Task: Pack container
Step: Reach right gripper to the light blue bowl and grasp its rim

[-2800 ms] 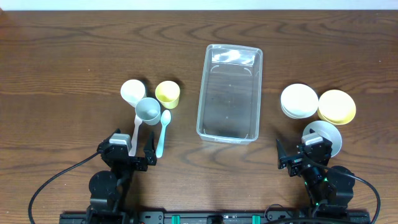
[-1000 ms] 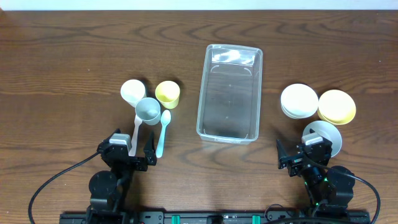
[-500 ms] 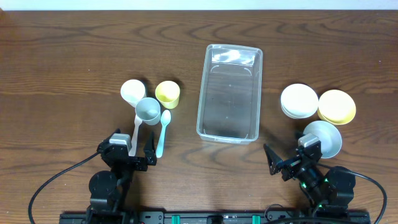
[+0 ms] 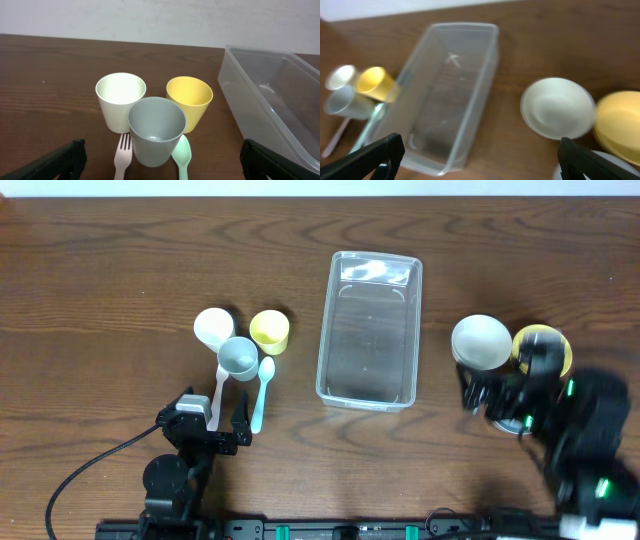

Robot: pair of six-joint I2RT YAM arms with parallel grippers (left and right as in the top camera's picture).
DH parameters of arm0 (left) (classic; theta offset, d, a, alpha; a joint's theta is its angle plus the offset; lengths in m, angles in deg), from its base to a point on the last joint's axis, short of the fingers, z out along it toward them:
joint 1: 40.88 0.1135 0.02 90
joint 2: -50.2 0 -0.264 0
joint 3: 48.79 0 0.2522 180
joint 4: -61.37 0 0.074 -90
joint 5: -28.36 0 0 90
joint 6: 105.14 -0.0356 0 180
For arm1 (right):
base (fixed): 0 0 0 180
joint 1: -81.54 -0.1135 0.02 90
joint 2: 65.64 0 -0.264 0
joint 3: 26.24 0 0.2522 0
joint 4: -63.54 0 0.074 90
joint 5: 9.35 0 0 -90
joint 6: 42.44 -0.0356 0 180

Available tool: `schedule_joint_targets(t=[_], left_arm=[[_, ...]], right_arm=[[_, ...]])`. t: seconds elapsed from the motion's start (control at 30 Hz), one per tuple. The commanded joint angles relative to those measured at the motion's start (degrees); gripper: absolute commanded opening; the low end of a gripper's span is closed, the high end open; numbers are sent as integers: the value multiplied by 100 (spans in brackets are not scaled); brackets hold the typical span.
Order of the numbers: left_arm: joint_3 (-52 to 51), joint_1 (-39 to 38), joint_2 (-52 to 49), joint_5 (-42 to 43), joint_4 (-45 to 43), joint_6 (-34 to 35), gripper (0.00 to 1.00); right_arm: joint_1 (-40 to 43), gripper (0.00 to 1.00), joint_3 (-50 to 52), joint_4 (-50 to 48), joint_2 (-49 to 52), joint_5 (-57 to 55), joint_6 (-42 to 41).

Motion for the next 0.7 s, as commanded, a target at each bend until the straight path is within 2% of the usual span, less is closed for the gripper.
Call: schedule_joint_targets(t=[0.0, 0.1, 0.2, 0.3, 0.5, 0.67], left_arm=[[-146, 28, 35, 59, 33, -35, 98], [-146, 28, 35, 59, 35, -35, 98], [-146, 28, 35, 59, 33, -35, 98], [-146, 28, 35, 59, 33, -35, 98], [-146, 28, 35, 59, 33, -35, 98], [-146, 28, 35, 59, 33, -35, 98]], right_arm=[[286, 99, -1134, 562, 1180, -522, 636], [748, 99, -2046, 1259, 2245, -581, 726], [1314, 99, -2426, 1775, 3025, -557, 424], [1937, 99, -2417, 2243, 3595, -431, -389], [2778, 99, -2166, 2599, 4190, -546, -457], [2907, 96, -1740, 2323, 4188, -1368, -916]])
